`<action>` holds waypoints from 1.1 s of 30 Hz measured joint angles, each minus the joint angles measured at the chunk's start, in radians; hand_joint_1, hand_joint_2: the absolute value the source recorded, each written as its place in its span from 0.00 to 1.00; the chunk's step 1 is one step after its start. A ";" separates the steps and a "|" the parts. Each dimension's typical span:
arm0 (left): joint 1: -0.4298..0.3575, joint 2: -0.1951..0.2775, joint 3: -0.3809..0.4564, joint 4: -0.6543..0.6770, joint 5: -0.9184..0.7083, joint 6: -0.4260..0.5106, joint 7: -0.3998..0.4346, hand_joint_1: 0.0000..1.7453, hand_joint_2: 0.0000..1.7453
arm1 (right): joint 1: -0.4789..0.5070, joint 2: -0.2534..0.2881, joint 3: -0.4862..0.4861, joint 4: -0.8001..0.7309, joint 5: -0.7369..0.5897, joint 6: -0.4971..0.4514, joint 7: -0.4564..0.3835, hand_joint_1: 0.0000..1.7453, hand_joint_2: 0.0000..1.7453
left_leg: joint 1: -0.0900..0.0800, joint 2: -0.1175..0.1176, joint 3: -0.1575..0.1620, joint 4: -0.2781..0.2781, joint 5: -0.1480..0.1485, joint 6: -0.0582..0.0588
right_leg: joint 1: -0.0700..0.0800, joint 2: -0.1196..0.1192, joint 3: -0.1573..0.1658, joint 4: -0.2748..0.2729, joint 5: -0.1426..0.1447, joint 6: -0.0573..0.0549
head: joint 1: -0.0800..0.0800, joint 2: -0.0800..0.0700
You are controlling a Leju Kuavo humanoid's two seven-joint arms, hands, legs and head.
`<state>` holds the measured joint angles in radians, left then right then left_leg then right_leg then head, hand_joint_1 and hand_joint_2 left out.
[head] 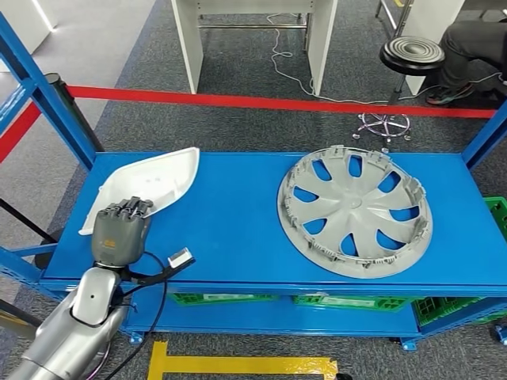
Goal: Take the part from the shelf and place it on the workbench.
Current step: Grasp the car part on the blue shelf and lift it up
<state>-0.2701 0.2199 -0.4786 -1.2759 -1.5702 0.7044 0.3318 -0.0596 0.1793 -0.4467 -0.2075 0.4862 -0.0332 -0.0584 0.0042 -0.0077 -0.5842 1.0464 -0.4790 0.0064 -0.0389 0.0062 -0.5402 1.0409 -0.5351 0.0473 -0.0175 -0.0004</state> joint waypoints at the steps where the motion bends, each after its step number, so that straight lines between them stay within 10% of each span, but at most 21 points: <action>1: 0.003 0.005 -0.004 -0.018 0.000 0.000 0.000 1.00 1.00 | 0.000 0.000 0.000 0.000 0.000 0.000 0.000 0.00 0.00 | 0.000 0.000 0.000 0.000 0.000 0.000 | 0.000 0.000 0.000 0.000 0.000 0.000 | 0.000 0.000; 7: 0.042 -0.015 0.020 -0.133 0.061 -0.001 -0.128 1.00 1.00 | 0.000 0.000 0.000 0.000 0.004 -0.003 0.000 0.00 0.00 | 0.000 0.000 -0.001 0.000 0.000 0.000 | 0.000 0.000 -0.001 0.000 0.000 0.000 | -0.001 0.000; 12: 0.088 -0.284 0.351 -0.269 0.416 -0.001 -0.906 1.00 1.00 | 0.002 0.000 0.000 0.000 0.018 -0.014 -0.005 0.00 0.00 | -0.001 0.002 -0.003 0.001 0.000 0.001 | -0.001 0.003 -0.002 -0.001 0.002 0.001 | 0.001 0.000; 14: 0.101 -0.353 0.458 -0.321 0.525 -0.001 -1.048 1.00 1.00 | 0.005 0.000 0.000 0.000 0.023 -0.019 -0.009 0.00 0.00 | -0.001 0.006 -0.002 0.001 -0.001 0.001 | -0.001 0.008 -0.003 -0.001 0.002 0.001 | 0.000 0.000; 19: 0.158 -0.439 0.489 -0.431 0.790 -0.001 -1.033 1.00 1.00 | 0.007 -0.001 0.000 0.000 0.030 -0.024 -0.011 0.00 0.00 | 0.000 0.001 -0.003 0.001 0.000 0.001 | -0.001 0.001 -0.002 -0.002 0.002 0.001 | 0.000 0.000; 25: 0.222 -0.380 0.316 -0.515 1.222 -0.046 -1.022 1.00 1.00 | 0.010 -0.001 -0.005 0.000 0.030 -0.036 -0.012 0.00 0.00 | -0.001 0.001 -0.003 0.002 -0.001 0.001 | -0.001 0.000 -0.002 -0.003 0.002 0.002 | 0.000 0.000; 33: 0.329 -0.309 0.122 -0.622 1.631 -0.491 -1.031 1.00 1.00 | 0.011 0.000 -0.027 0.000 0.041 -0.070 -0.036 0.00 0.00 | -0.006 0.001 -0.007 0.010 -0.005 0.010 | -0.007 0.002 -0.001 -0.008 0.006 0.009 | 0.000 0.000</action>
<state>0.0590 -0.0893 -0.3563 -1.8982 0.0606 0.2137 -0.6989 -0.0482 0.1791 -0.4739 -0.2072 0.5274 -0.1032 -0.0940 -0.0021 -0.0069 -0.5916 1.0561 -0.4844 0.0163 -0.0456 0.0080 -0.5413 1.0327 -0.5295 0.0568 -0.0175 -0.0005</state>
